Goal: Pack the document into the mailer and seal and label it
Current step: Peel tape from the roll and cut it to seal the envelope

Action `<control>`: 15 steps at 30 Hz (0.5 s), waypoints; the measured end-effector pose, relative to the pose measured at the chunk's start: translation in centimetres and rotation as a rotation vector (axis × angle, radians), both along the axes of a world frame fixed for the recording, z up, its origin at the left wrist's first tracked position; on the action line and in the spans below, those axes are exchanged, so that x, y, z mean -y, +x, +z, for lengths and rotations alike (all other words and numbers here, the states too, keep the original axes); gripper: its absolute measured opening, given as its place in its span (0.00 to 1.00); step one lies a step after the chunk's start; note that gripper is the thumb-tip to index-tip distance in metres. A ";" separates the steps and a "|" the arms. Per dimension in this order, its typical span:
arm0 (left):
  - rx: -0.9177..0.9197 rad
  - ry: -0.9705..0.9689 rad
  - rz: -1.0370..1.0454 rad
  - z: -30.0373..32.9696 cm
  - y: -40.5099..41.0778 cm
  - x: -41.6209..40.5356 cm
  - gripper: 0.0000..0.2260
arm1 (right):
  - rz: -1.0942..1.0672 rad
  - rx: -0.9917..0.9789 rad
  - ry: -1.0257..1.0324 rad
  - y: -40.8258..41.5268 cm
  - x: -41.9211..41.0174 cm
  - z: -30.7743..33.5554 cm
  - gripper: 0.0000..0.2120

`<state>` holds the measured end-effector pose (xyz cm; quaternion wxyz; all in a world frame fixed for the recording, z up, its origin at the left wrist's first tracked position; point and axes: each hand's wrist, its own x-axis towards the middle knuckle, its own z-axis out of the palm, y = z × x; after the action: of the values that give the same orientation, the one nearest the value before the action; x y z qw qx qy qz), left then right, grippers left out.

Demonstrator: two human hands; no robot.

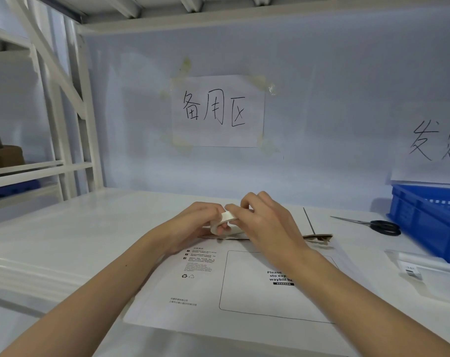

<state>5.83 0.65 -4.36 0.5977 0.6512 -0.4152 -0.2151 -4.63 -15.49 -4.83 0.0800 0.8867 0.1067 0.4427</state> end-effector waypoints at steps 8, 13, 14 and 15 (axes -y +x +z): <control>-0.063 -0.027 0.053 0.2 0.3 -0.1 0.05 | 0.070 -0.183 0.372 0.1 0.3 0.6 0.15; -0.112 -0.069 0.004 0.0 0.5 -0.1 0.06 | -0.012 -0.277 0.610 0.5 2.2 0.2 0.08; -0.115 -0.070 -0.005 -0.1 0.5 -0.1 0.06 | -0.024 -0.294 0.655 0.6 2.5 0.2 0.09; -0.116 -0.071 -0.013 -0.1 0.5 0.0 0.06 | -0.030 -0.308 0.683 0.8 2.6 0.1 0.10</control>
<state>6.29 0.70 -4.44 0.6421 0.6131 -0.3917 -0.2416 -3.86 -18.09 -4.74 -0.2309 0.9199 -0.0496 0.3132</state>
